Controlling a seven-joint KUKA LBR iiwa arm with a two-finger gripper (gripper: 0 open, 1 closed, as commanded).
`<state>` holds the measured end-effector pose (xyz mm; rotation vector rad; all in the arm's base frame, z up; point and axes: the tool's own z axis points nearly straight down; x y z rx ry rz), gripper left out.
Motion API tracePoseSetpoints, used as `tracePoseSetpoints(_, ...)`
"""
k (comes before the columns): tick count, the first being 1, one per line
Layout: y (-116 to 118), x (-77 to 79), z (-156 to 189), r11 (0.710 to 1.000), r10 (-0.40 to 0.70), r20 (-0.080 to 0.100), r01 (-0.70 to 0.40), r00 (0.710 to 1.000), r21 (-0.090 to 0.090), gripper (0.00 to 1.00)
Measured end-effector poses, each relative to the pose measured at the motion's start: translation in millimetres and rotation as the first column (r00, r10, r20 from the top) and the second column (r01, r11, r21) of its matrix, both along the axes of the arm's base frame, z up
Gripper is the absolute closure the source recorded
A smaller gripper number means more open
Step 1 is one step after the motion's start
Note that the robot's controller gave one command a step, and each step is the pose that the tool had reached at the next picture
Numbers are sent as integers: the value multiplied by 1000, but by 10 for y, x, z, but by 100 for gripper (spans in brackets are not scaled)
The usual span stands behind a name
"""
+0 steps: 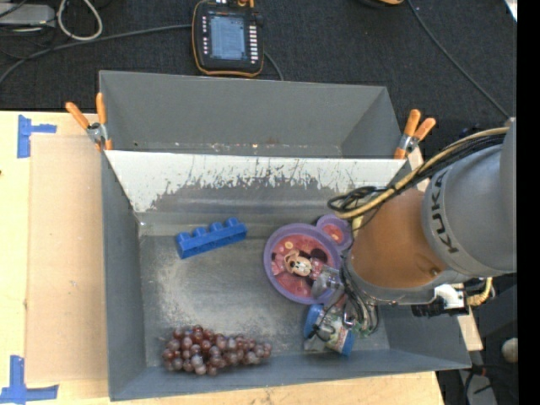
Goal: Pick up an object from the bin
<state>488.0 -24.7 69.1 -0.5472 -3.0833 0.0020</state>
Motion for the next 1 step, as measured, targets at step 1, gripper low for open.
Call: tracePoseSetpoints(1, 737, 451, 13, 974, -225, 6, 225, 974, 3, 100)
